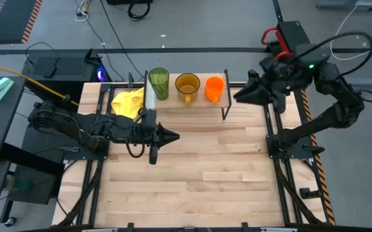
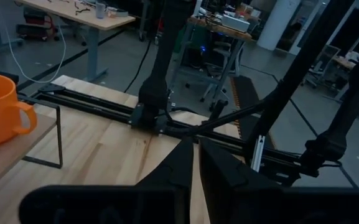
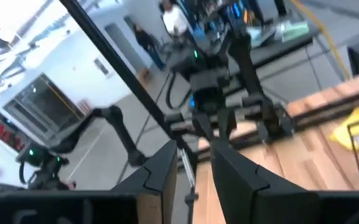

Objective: Stack small to large cups/mugs on shelf
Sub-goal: Return to Home Position

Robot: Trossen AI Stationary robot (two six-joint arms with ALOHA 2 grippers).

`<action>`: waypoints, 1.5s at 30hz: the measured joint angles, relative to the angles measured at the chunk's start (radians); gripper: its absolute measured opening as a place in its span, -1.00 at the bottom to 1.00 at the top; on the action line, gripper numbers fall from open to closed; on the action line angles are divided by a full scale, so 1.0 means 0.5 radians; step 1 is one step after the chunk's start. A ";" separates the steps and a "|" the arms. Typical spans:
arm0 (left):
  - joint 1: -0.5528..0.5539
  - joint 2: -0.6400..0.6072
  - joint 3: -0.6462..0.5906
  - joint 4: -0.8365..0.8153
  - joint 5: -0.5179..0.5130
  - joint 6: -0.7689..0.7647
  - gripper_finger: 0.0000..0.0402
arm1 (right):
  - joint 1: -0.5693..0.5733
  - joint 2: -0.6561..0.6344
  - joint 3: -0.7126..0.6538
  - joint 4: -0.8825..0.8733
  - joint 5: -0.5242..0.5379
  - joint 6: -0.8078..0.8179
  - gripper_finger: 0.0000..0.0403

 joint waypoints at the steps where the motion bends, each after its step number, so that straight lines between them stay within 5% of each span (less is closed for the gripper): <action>1: 0.000 0.000 0.000 0.000 0.000 0.001 -0.82 | -0.011 -0.011 0.000 0.023 0.000 -0.006 -0.48; 6: 0.007 0.000 0.000 0.003 0.000 0.002 -0.85 | -0.011 -0.044 0.000 0.298 -0.090 0.029 -0.47; 12: 0.008 0.000 0.000 0.003 0.000 0.019 -0.88 | -0.010 -0.081 0.002 0.721 -0.495 -0.100 -0.48; 27: 0.053 -0.022 -0.001 0.256 -0.002 0.014 -0.83 | -0.011 -0.137 0.002 1.070 -0.411 -0.042 -0.47; 37: 0.178 -0.367 0.002 0.586 0.000 0.002 -0.89 | -0.011 -0.279 0.002 1.005 -0.366 -0.045 -0.47; 45: 0.230 -0.596 0.002 0.536 0.005 0.018 -0.84 | -0.011 -0.374 -0.011 0.442 -0.286 -0.213 -0.47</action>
